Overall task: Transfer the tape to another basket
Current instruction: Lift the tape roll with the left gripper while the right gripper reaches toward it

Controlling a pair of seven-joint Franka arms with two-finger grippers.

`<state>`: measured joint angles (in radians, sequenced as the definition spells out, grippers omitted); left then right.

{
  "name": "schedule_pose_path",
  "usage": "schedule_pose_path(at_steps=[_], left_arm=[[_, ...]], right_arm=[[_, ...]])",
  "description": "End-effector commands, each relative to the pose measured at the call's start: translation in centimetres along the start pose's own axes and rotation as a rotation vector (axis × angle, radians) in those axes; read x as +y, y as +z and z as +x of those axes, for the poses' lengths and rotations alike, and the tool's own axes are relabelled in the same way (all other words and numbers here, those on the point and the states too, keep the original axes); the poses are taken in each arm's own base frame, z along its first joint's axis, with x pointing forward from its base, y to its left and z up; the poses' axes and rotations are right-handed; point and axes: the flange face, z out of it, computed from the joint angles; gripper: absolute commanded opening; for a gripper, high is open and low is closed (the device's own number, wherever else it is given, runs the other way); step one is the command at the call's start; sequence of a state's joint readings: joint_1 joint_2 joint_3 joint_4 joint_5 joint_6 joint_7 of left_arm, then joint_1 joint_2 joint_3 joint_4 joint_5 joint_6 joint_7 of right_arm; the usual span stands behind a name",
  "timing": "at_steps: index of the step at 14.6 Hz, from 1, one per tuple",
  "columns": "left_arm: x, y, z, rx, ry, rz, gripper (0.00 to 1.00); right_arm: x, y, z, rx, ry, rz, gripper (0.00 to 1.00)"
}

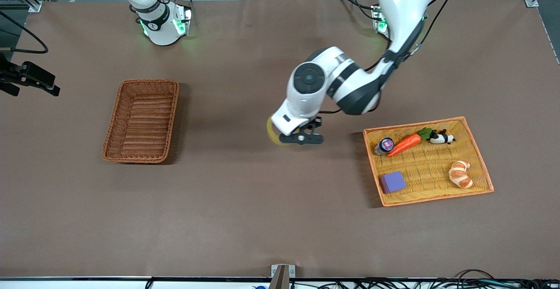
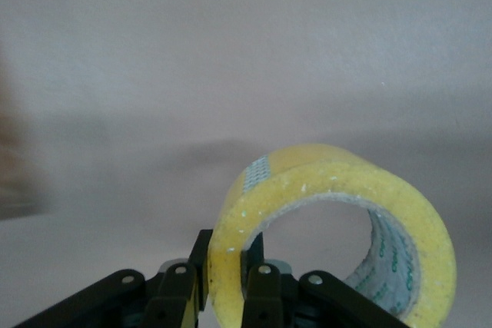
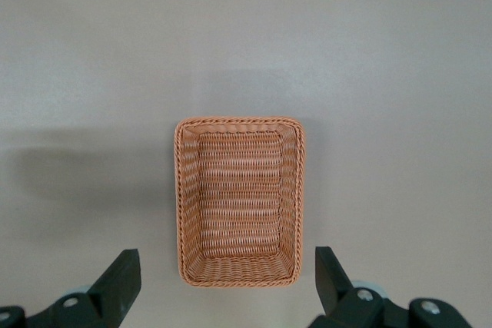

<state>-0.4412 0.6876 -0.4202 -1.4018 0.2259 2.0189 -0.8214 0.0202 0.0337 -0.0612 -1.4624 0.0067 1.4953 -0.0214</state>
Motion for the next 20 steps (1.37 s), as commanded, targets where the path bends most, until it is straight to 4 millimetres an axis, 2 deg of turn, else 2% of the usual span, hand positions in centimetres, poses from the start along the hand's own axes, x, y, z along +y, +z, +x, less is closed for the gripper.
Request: schedule_pose_path(at_steps=[1, 4, 6, 9, 11, 12, 15, 16, 17, 19, 20], left_arm=[[4.1, 2.3, -0.6, 0.038, 0.015, 0.033, 0.01], [7.6, 6.2, -2.1, 0.074, 0.055, 0.038, 0.01], [8.3, 7.8, -2.3, 0.08, 0.071, 0.012, 0.01], [9.8, 9.4, -4.1, 0.061, 0.104, 0.014, 0.01], [10.3, 10.1, -4.8, 0.058, 0.114, 0.011, 0.03], [10.5, 10.9, -5.1, 0.051, 0.119, 0.017, 0.04], [10.8, 11.6, -5.3, 0.057, 0.125, 0.005, 0.09], [10.8, 12.2, -5.2, 0.062, 0.124, -0.005, 0.12], [11.1, 12.1, -5.2, 0.076, 0.128, -0.024, 0.2], [11.2, 11.6, -4.9, 0.092, 0.128, -0.038, 0.45], [11.0, 11.0, -4.7, 0.097, 0.122, -0.041, 0.45]], right_arm=[[0.0, -0.1, -0.5, -0.007, 0.008, 0.003, 1.0], [-0.7, 1.2, -0.2, -0.019, -0.005, -0.001, 1.0], [-1.9, 2.6, 0.4, -0.025, -0.025, -0.001, 1.0], [-3.3, 5.4, 1.2, -0.019, -0.04, -0.001, 1.0], [-5.0, 7.3, 1.6, -0.009, -0.028, -0.003, 1.0], [-6.5, 8.2, 1.7, -0.009, -0.034, -0.004, 1.0], [-9.3, 11.1, 2.8, -0.029, -0.045, -0.011, 1.0], [-9.8, 11.6, 3.1, -0.027, -0.05, -0.01, 1.0], [-10.5, 12.5, 3.4, -0.036, -0.06, -0.011, 1.0], [-11.3, 14.0, 3.6, -0.057, -0.074, -0.013, 1.0], [-12.1, 15.2, 3.5, -0.075, -0.088, -0.014, 1.0]])
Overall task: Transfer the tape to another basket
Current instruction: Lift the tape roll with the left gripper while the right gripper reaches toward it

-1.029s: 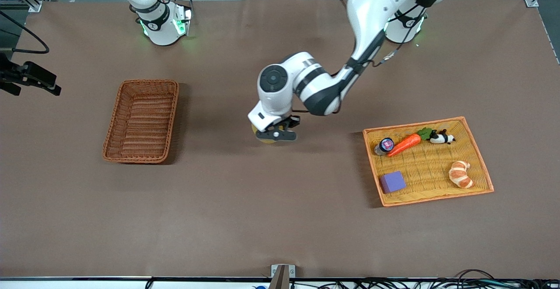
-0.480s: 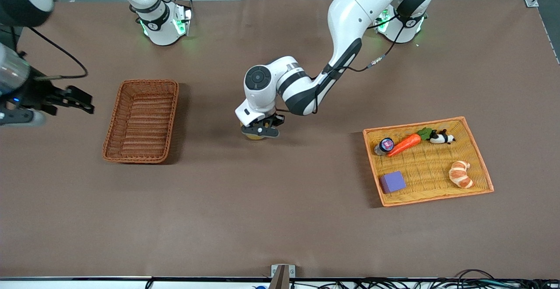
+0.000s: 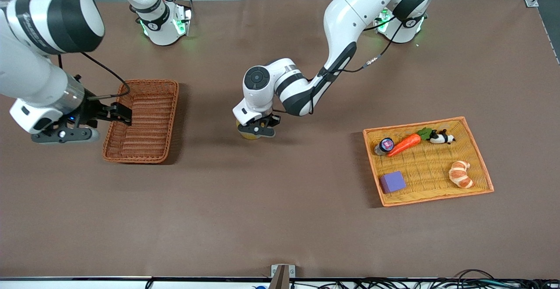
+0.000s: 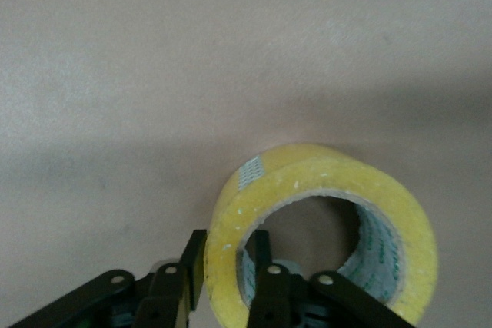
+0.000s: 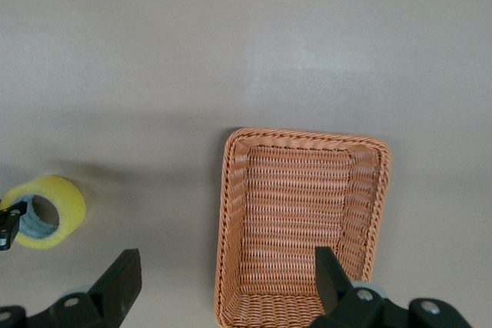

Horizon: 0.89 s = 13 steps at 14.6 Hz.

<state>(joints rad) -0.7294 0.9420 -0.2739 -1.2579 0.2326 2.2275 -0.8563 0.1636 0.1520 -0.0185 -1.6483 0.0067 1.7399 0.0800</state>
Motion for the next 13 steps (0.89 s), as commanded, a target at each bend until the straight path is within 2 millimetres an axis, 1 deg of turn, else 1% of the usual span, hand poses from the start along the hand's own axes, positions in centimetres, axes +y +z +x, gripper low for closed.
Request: schedule_pose_path(at_steps=[1, 2, 3, 4, 5, 6, 8, 9, 10, 11, 12, 13], left_arm=[[0.2, -2.1, 0.9, 0.041, 0.005, -0.011, 0.52], [0.1, -3.1, 1.2, 0.057, 0.008, -0.012, 0.63], [-0.4, -3.2, 1.2, 0.053, 0.007, 0.001, 0.73], [-0.9, -4.3, 1.2, 0.06, 0.009, 0.006, 0.85], [-1.8, -5.7, 1.7, 0.072, -0.002, 0.006, 0.92], [-3.1, -7.4, 2.3, 0.083, -0.016, 0.011, 0.98], [-5.7, -11.8, 2.5, 0.11, -0.038, 0.021, 1.0], [-8.1, -14.5, 2.7, 0.131, -0.055, 0.033, 1.0], [-10.1, -16.7, 2.6, 0.147, -0.077, 0.038, 1.0], [-11.6, -18.7, 2.4, 0.165, -0.094, 0.04, 1.0], [-13.5, -20.8, 2.1, 0.182, -0.113, 0.049, 1.0], [-15.1, -22.4, 2.1, 0.194, -0.133, 0.058, 1.0]], right_arm=[[-1.8, 2.5, -0.1, -0.016, -0.017, -0.005, 1.0], [-2.2, 3.6, -0.3, -0.021, -0.024, -0.005, 1.0], [-3.4, 4.7, -0.5, -0.021, -0.046, -0.003, 1.0], [-4.6, 6.2, -0.8, -0.02, -0.046, -0.001, 1.0], [-6.5, 7.6, -1.3, -0.014, -0.03, 0.002, 1.0], [-9.2, 9.1, -2.0, -0.004, -0.017, 0.007, 1.0], [-12.6, 11.4, -3.2, 0.009, -0.012, 0.016, 1.0], [-14.4, 13.0, -3.6, 0.003, -0.015, 0.018, 1.0], [-15.9, 14.4, -3.8, 0.004, -0.004, 0.022, 1.0], [-17.7, 16.2, -4.3, 0.002, 0.002, 0.025, 1.0], [-19.4, 17.4, -4.9, 0.008, 0.005, 0.028, 1.0], [-20.5, 18.5, -5.2, 0.013, 0.009, 0.034, 1.0]])
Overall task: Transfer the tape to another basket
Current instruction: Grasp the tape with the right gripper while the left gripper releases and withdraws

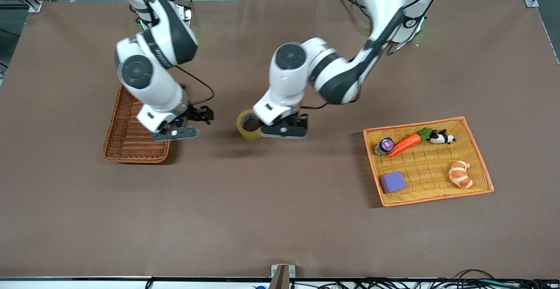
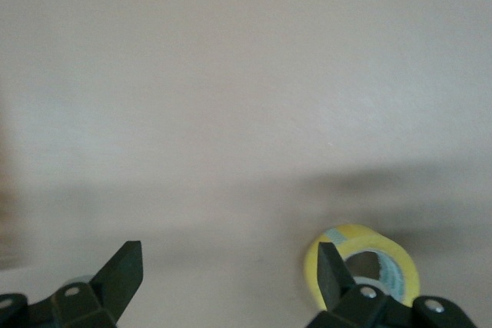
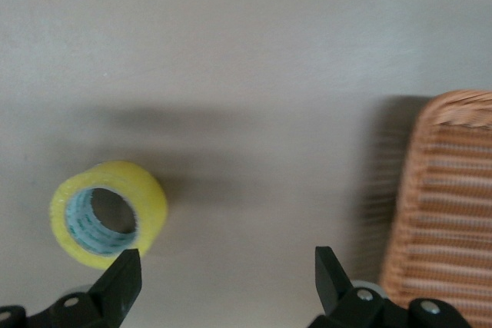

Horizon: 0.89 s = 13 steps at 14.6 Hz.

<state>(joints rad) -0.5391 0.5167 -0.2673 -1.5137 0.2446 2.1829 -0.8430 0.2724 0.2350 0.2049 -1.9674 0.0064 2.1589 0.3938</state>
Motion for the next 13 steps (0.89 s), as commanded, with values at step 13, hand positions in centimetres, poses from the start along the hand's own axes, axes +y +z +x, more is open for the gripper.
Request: schedule_pose_path(at_steps=[13], left_arm=[[-24.8, -18.4, 6.4, 0.018, -0.038, 0.03, 1.0]], right_arm=[[-9.7, 15.3, -4.3, 0.045, 0.022, -0.007, 1.0]])
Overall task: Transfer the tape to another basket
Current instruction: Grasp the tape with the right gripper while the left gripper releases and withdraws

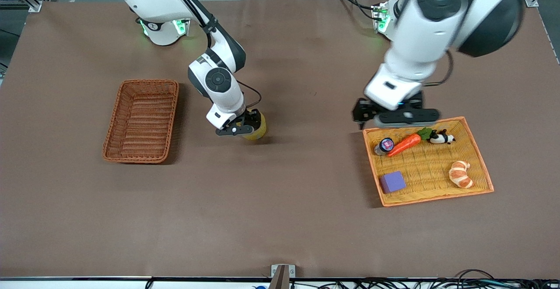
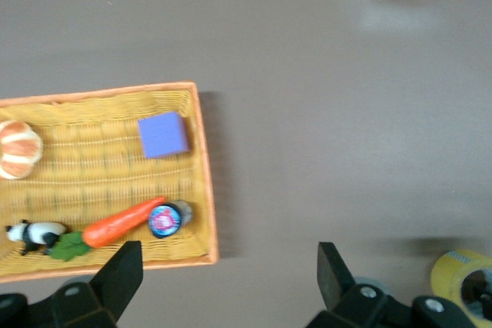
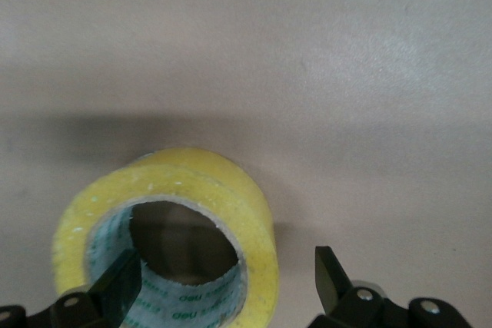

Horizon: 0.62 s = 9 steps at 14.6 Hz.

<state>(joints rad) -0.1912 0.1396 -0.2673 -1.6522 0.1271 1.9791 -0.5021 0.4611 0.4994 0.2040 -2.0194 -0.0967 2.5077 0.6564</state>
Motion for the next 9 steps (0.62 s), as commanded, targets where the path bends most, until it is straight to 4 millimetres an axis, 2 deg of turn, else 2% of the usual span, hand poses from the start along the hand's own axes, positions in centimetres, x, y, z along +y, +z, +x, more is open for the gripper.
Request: schedule_pose_path(at_steps=[1, 3, 5, 7, 8, 9], left_arm=[[-5.0, -2.9, 0.3, -0.018, 0.008, -0.059, 1.0], [-8.4, -4.5, 0.7, -0.028, 0.035, -0.077, 1.0], [-10.2, -5.4, 0.9, -0.026, 0.054, -0.078, 1.0], [-10.7, -6.1, 1.2, -0.015, 0.051, -0.079, 1.0], [-10.8, -6.3, 1.4, -0.01, 0.049, -0.081, 1.0], [-10.8, -6.4, 1.6, -0.006, 0.049, -0.083, 1.0]], right_arm=[[0.3, 0.3, -0.5, 0.004, 0.008, -0.011, 1.0], [0.5, 1.3, -1.1, 0.001, 0.006, -0.009, 0.99], [0.8, 2.2, -1.9, 0.028, -0.027, -0.005, 0.82], [1.0, 2.2, -1.8, 0.039, -0.049, -0.014, 0.51], [1.0, 2.1, -1.7, 0.039, -0.05, -0.016, 0.29], [0.9, 2.1, -1.7, 0.039, -0.05, -0.017, 0.13]])
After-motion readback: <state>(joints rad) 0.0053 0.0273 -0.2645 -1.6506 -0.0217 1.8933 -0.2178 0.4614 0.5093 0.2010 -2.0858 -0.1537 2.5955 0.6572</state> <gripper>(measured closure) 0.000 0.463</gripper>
